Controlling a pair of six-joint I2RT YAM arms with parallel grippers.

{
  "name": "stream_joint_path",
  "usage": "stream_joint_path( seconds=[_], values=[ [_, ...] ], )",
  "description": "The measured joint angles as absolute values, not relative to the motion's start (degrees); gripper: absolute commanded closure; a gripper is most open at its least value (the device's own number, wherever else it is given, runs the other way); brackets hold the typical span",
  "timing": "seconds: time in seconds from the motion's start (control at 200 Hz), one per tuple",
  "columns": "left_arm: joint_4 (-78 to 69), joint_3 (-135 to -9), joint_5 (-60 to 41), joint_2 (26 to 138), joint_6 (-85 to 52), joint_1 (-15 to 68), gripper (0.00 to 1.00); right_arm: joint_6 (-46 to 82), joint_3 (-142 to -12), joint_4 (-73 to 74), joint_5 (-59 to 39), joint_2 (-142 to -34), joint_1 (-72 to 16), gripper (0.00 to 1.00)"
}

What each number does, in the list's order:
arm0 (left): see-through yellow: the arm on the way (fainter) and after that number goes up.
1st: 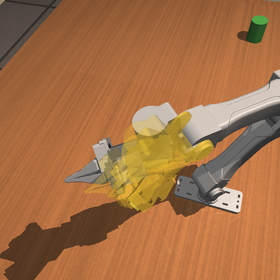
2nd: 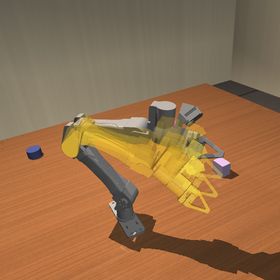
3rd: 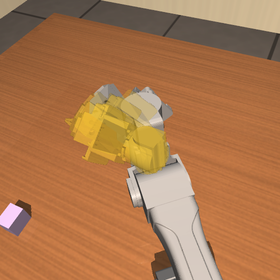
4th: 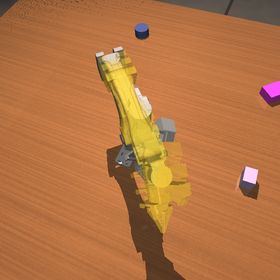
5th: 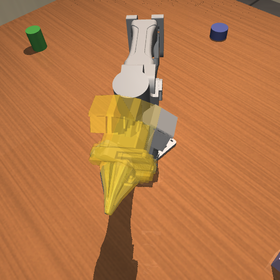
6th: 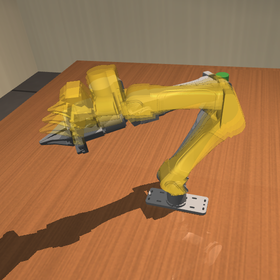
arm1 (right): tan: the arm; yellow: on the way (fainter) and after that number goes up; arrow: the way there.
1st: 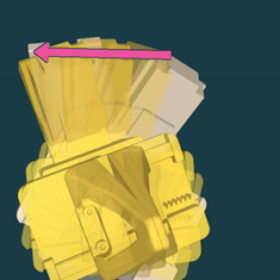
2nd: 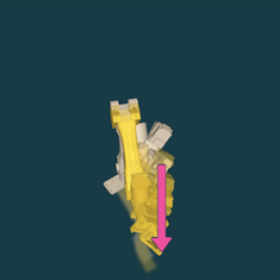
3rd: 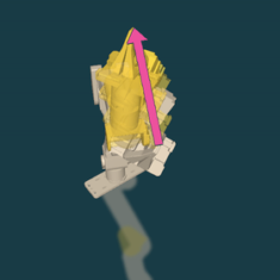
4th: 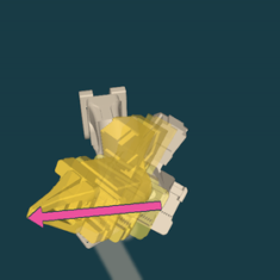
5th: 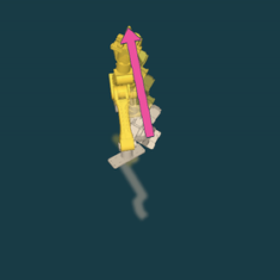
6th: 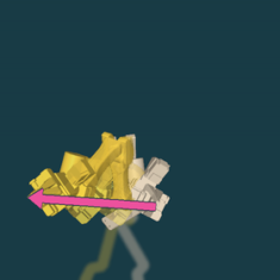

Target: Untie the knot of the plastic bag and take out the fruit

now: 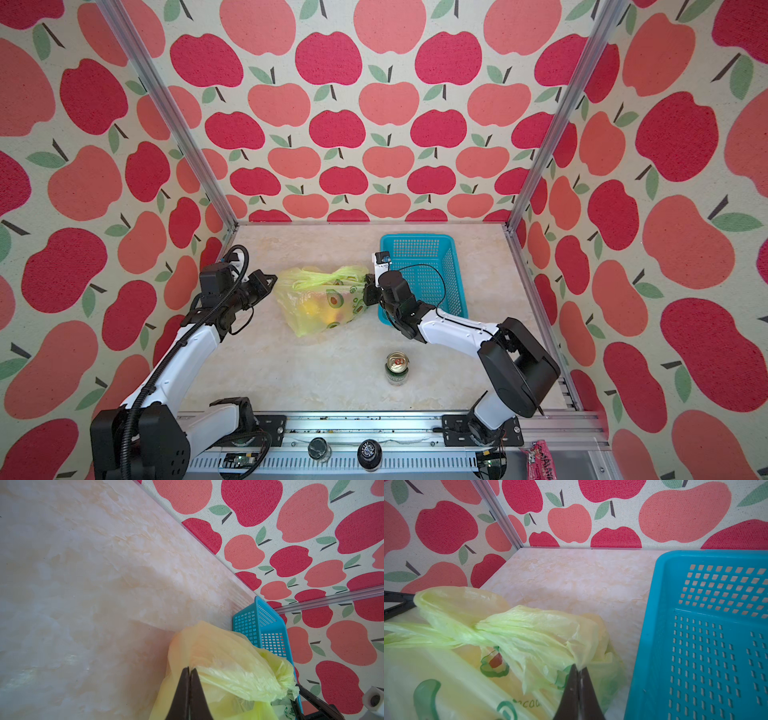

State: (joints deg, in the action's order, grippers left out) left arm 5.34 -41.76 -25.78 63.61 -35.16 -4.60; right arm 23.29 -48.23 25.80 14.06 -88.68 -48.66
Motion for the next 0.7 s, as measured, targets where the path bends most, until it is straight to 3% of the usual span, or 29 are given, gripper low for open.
stream_joint_path(
  seconds=[0.7],
  values=[
    [-0.3,-34.3,-34.3,60.2,-41.6,-10.4,1.00,31.3,-34.5,49.7,15.1,-88.0,-49.5,1.00]
  ],
)
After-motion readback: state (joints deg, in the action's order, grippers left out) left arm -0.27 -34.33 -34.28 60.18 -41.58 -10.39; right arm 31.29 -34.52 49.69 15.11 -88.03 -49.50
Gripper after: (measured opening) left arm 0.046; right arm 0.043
